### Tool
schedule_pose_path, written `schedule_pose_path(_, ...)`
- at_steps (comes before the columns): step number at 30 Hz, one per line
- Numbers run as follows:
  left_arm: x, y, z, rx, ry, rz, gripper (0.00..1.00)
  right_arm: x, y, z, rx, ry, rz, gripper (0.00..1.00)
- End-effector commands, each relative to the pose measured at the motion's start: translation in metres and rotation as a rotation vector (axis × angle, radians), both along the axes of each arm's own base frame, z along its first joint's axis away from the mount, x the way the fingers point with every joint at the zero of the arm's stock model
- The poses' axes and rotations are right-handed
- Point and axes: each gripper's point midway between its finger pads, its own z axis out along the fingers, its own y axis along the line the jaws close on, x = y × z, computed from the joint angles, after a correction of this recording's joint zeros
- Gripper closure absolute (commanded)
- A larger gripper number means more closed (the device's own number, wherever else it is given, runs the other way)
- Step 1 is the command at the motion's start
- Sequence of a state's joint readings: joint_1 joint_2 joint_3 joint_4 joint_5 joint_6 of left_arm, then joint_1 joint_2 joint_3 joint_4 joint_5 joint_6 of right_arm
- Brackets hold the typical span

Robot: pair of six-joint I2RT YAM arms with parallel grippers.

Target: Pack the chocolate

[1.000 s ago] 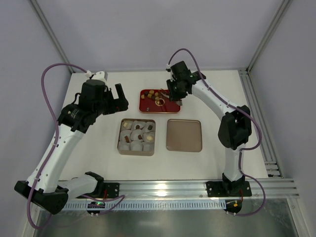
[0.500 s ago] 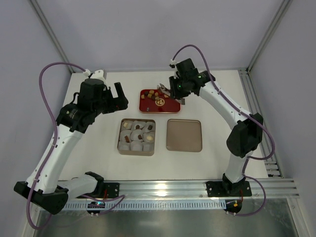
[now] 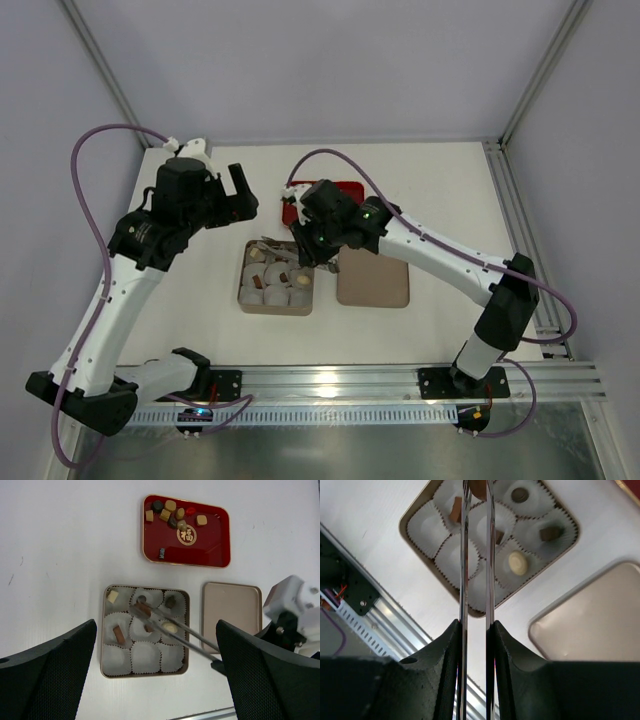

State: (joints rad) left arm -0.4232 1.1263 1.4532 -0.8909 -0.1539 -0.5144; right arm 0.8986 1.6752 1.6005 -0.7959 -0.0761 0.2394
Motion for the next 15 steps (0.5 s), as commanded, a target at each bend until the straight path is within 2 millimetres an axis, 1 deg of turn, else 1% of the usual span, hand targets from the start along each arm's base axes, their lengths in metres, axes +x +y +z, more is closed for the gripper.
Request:
schedule_pose_path(1,-0.002,0.005,0.022,-0.009,-0.063,0.004,0.00,-0.017,0.011,0.023,0.087,-0.021,0.018,0.69)
schedule_pose_path(2,-0.002,0.005,0.022,-0.009,-0.065,0.004,0.00,-0.023,0.012,0.023,0.095,-0.015,0.031,0.69)
schedule_pose_path(3,-0.003,0.005,0.021,-0.009,-0.062,0.006,0.00,-0.032,0.016,0.019,0.093,0.000,0.051,0.69)
schedule_pose_path(4,-0.003,0.005,0.021,-0.011,-0.061,0.006,0.00,-0.036,0.017,0.018,0.093,0.005,0.058,0.69)
schedule_pose_path(5,-0.003,0.005,0.021,-0.011,-0.060,0.004,0.00,-0.044,0.020,0.015,0.091,0.013,0.078,0.69)
schedule_pose_path(8,-0.004,0.005,0.021,-0.015,-0.064,0.007,0.00,-0.058,0.026,0.009,0.094,0.034,0.109,0.69)
schedule_pose_path(11,-0.005,0.006,0.022,-0.018,-0.064,0.009,0.00,-0.064,0.030,0.003,0.086,0.050,0.120,0.69)
schedule_pose_path(15,-0.005,0.006,0.022,-0.016,-0.065,0.009,0.00,-0.072,0.037,0.001,0.096,0.061,0.138,0.69)
